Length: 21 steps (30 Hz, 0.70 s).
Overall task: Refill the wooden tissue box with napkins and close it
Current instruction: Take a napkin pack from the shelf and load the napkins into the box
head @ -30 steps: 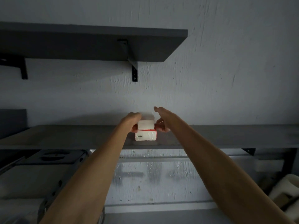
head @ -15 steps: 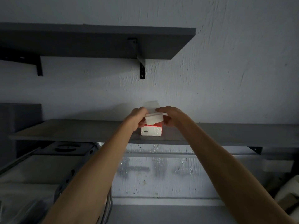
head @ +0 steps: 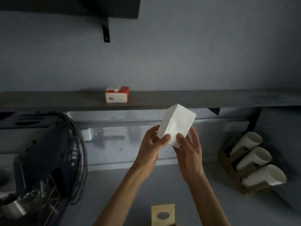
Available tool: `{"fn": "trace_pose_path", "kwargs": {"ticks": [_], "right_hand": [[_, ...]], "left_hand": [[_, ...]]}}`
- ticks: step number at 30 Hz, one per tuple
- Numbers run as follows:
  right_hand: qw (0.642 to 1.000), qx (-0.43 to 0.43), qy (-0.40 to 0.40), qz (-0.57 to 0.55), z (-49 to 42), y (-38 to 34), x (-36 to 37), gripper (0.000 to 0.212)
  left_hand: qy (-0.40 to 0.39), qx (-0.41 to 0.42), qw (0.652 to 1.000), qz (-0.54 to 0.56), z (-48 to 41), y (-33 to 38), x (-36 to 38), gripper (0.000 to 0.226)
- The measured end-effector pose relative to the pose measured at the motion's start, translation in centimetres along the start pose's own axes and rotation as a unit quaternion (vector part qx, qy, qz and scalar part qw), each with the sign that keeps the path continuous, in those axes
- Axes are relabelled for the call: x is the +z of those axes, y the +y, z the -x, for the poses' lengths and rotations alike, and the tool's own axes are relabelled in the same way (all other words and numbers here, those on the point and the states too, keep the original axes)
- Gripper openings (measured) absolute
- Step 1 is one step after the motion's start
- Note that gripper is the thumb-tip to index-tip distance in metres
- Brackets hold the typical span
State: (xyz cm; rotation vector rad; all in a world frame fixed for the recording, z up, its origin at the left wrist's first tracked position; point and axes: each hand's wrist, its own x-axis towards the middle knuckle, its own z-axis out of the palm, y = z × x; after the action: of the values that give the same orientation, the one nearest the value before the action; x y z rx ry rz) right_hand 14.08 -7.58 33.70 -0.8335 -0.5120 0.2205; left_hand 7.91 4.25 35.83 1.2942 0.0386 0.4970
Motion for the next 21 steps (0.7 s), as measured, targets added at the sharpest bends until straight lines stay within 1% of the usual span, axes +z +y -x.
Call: {"fn": "trace_pose_path", "kwargs": {"ticks": [4, 7, 9, 11, 14, 16, 18, 21], "right_hand": [[0.998, 0.048, 0.015, 0.043, 5.0, 0.6, -8.9, 0.061], [0.990, 0.088, 0.007, 0.106, 7.8, -0.8, -16.0, 0.074], [0.980, 0.115, 0.021, 0.162, 9.2, -2.4, -20.3, 0.083], [0.969, 0.123, 0.021, 0.214, 10.1, -4.0, -24.5, 0.086], [0.946, 0.148, -0.029, 0.289, 10.7, -5.1, -29.8, 0.088], [0.922, 0.178, -0.070, 0.338, 11.3, -4.5, -33.1, 0.086], [0.897, 0.190, -0.091, 0.389, 11.8, -2.9, -35.6, 0.079], [0.858, 0.225, -0.090, 0.454, 13.2, 0.9, -39.7, 0.066]], "left_hand": [[0.031, -0.037, 0.996, -0.073, 3.8, -7.1, 4.6, 0.047], [-0.015, -0.045, 0.987, -0.157, 5.7, -11.5, 7.2, 0.047], [-0.043, -0.042, 0.974, -0.219, 6.6, -13.8, 8.8, 0.050], [-0.060, -0.021, 0.956, -0.285, 7.3, -15.9, 10.5, 0.048], [-0.088, 0.015, 0.922, -0.377, 7.8, -19.6, 12.5, 0.046], [-0.098, 0.009, 0.905, -0.413, 8.3, -23.1, 13.6, 0.047], [-0.103, -0.012, 0.896, -0.431, 9.0, -26.3, 13.9, 0.048], [-0.093, -0.069, 0.891, -0.439, 10.4, -32.5, 14.0, 0.050]]}}
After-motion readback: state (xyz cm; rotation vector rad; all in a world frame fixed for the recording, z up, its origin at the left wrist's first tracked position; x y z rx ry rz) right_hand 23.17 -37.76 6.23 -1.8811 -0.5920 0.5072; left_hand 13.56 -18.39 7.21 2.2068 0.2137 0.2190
